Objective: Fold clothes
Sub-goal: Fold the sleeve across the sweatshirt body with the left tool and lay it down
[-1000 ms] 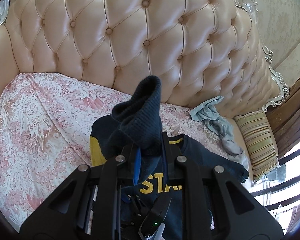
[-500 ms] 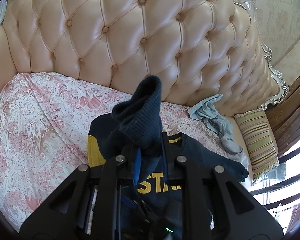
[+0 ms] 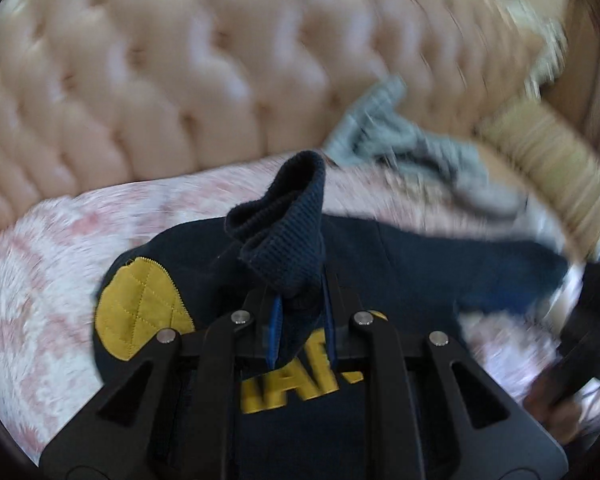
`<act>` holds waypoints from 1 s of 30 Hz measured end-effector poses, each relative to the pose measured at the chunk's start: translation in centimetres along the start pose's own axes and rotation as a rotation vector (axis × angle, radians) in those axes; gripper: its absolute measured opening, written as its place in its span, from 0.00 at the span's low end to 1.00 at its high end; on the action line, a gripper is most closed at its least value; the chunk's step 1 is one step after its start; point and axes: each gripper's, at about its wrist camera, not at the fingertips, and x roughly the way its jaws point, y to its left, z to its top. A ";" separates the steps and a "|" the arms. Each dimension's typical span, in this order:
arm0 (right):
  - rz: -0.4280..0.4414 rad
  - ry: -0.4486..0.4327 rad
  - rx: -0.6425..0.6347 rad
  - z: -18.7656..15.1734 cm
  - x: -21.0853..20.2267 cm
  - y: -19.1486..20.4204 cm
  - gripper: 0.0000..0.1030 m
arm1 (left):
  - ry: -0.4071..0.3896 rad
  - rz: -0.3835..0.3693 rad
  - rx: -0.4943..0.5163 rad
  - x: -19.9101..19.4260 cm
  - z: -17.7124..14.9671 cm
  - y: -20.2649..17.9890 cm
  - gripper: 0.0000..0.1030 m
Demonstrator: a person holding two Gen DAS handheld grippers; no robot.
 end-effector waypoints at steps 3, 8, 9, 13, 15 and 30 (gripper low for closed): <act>0.075 -0.076 0.142 1.2 -1.8 -2.4 0.97 | 0.057 -0.001 0.059 4.2 -2.2 -3.6 0.19; -0.164 -0.060 -0.097 1.6 -0.5 0.9 0.97 | 0.088 -0.047 0.000 5.2 -4.0 -4.4 0.57; -0.215 -0.038 -0.158 1.3 0.2 1.7 0.97 | 0.083 -0.074 -0.037 4.4 -4.3 -4.0 0.60; -0.276 0.053 -0.178 0.8 3.3 1.4 0.97 | 0.024 -0.195 -0.283 -0.4 -6.9 0.4 0.60; -0.272 0.118 -0.148 0.9 5.1 0.8 0.97 | -0.015 -0.231 -0.456 -2.8 -8.8 4.3 0.60; -0.615 0.402 -0.342 -3.4 13.8 1.3 0.97 | -0.100 -0.376 -0.711 -3.8 -12.4 12.9 0.60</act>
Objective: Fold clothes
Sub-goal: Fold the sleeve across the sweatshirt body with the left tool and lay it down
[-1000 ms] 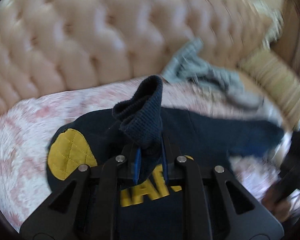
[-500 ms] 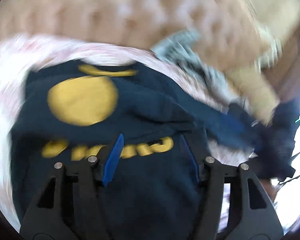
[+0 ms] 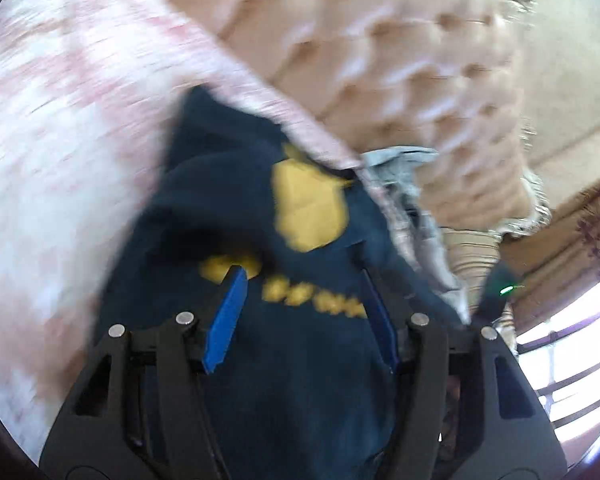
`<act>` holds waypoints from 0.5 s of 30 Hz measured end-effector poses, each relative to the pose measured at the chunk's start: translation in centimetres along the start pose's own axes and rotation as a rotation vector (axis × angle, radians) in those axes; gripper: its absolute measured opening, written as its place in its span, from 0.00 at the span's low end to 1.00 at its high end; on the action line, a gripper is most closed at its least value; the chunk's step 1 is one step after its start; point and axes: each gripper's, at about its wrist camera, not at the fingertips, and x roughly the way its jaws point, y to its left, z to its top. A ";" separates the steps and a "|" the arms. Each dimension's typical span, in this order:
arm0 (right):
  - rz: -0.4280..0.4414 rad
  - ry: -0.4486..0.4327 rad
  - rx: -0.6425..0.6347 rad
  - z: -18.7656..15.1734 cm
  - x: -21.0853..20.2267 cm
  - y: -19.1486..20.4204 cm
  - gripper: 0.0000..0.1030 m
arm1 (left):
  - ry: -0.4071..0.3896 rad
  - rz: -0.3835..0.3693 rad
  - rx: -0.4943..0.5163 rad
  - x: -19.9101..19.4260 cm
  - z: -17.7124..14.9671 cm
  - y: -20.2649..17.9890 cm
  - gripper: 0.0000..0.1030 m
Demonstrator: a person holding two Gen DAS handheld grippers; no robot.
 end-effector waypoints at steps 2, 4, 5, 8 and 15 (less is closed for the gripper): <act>0.002 0.010 0.015 -0.2 0.5 -0.4 0.97 | 0.005 -0.016 -0.003 2.0 1.5 -0.5 0.60; 0.006 0.023 0.018 -0.3 0.7 -0.6 0.97 | 0.029 -0.020 -0.017 4.1 2.6 -0.6 0.60; 0.005 0.023 0.016 -0.3 0.7 -0.7 0.97 | 0.048 -0.018 -0.028 5.2 3.1 -0.5 0.60; 0.000 0.026 0.010 -0.4 0.8 -0.7 0.97 | 0.109 -0.009 -0.107 7.4 3.3 1.0 0.60; -0.008 0.027 0.003 -0.3 1.1 -0.3 0.97 | 0.118 0.000 -0.106 8.0 2.6 1.5 0.60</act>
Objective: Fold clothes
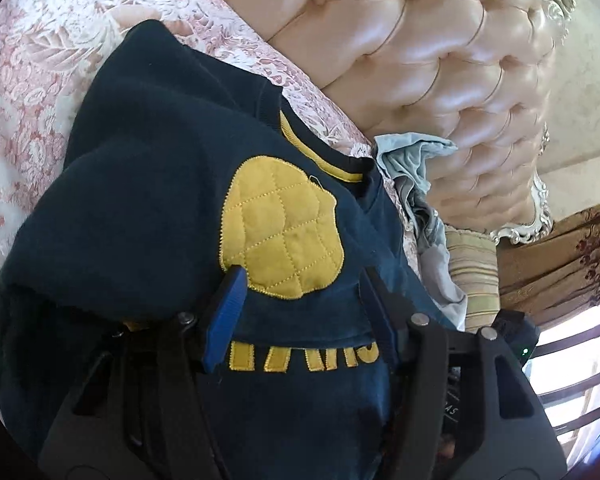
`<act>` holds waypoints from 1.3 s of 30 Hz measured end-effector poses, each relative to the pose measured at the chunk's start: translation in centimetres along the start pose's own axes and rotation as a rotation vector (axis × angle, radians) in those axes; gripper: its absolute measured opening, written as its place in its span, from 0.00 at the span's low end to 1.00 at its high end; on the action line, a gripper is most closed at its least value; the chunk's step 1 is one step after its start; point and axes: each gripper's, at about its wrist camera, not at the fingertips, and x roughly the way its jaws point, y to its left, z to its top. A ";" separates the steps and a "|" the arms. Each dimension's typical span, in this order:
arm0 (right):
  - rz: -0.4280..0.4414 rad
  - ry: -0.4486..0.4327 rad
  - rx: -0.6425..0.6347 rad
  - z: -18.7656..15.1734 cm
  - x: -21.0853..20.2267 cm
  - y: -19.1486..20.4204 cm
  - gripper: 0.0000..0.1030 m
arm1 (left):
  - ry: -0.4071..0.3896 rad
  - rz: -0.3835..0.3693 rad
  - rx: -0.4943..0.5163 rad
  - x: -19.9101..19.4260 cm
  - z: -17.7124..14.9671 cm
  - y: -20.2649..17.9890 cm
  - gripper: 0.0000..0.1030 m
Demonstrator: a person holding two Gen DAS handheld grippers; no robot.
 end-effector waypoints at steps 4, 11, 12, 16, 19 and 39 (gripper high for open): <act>-0.001 -0.002 -0.003 -0.1 -0.1 0.1 0.98 | 0.000 0.001 0.007 -0.1 -0.2 0.2 0.60; 0.299 -0.099 0.147 -1.1 -3.9 -3.8 0.97 | 0.024 0.013 0.095 -0.6 -0.5 -1.3 0.60; 0.404 -0.123 0.172 -1.6 -4.9 -5.1 0.97 | 0.028 0.011 0.119 -0.9 -0.5 -1.8 0.60; 0.613 -0.158 0.168 -2.6 -5.8 -6.9 0.93 | 0.017 0.023 0.180 -2.1 -0.8 -2.5 0.60; 0.638 -0.138 0.100 -2.8 -5.3 -6.1 0.87 | 0.008 0.009 0.190 -2.8 -1.2 -2.5 0.60; 0.383 -0.113 0.073 -0.3 -1.9 -5.4 0.77 | 0.017 -0.002 0.175 -2.9 -1.1 -1.9 0.60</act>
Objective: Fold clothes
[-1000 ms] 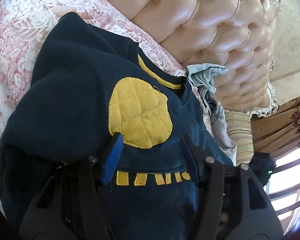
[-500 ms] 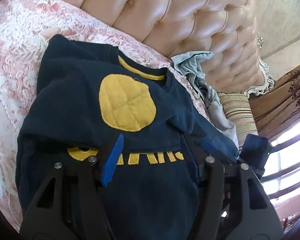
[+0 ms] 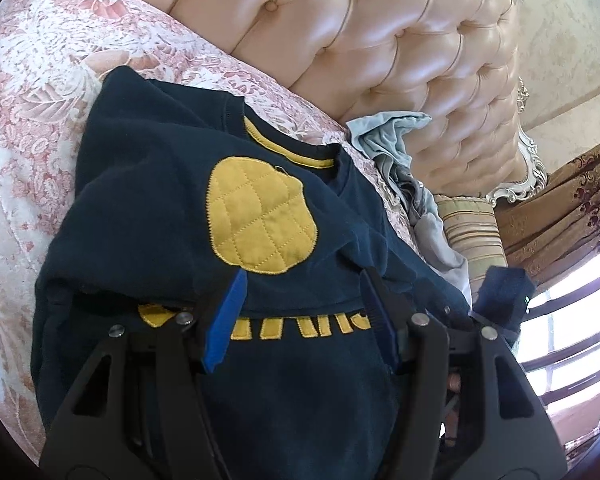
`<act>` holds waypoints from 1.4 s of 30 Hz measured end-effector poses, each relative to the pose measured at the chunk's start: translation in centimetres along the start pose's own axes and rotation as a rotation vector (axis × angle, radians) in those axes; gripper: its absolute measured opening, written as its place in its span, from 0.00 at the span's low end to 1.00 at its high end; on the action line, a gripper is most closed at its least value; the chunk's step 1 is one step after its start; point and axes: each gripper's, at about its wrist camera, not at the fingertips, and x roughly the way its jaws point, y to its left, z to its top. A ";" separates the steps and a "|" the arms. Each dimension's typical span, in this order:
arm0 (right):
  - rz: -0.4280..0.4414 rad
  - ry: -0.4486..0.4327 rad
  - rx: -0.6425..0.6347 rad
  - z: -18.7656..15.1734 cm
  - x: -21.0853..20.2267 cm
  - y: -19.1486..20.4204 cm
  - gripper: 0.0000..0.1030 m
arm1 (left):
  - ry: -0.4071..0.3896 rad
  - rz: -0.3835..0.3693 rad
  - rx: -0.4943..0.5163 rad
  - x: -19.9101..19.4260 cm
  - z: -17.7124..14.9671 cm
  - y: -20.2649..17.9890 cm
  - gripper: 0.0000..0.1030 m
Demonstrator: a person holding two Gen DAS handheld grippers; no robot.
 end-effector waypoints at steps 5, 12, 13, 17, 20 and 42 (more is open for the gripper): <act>0.027 -0.016 0.044 0.5 0.7 -0.6 0.79 | 0.003 0.000 0.019 -0.1 0.2 -0.6 0.60; 0.117 -0.016 0.031 0.8 0.2 0.1 0.79 | 0.096 -0.112 0.038 1.7 1.9 -2.8 0.60; 0.133 -0.015 0.016 0.8 0.0 0.4 0.79 | 0.126 -0.153 0.009 2.3 2.2 -2.9 0.60; 0.167 0.005 -0.026 0.6 -0.4 1.2 0.79 | 0.260 -0.317 -0.165 5.2 3.0 -2.8 0.60; 0.156 0.039 -0.033 0.2 0.0 1.1 0.79 | 0.343 -0.333 -0.240 7.4 2.8 -3.1 0.60; 0.096 0.048 0.030 -0.3 0.8 -1.0 0.11 | 0.418 -0.065 -0.168 12.5 4.7 -6.7 0.12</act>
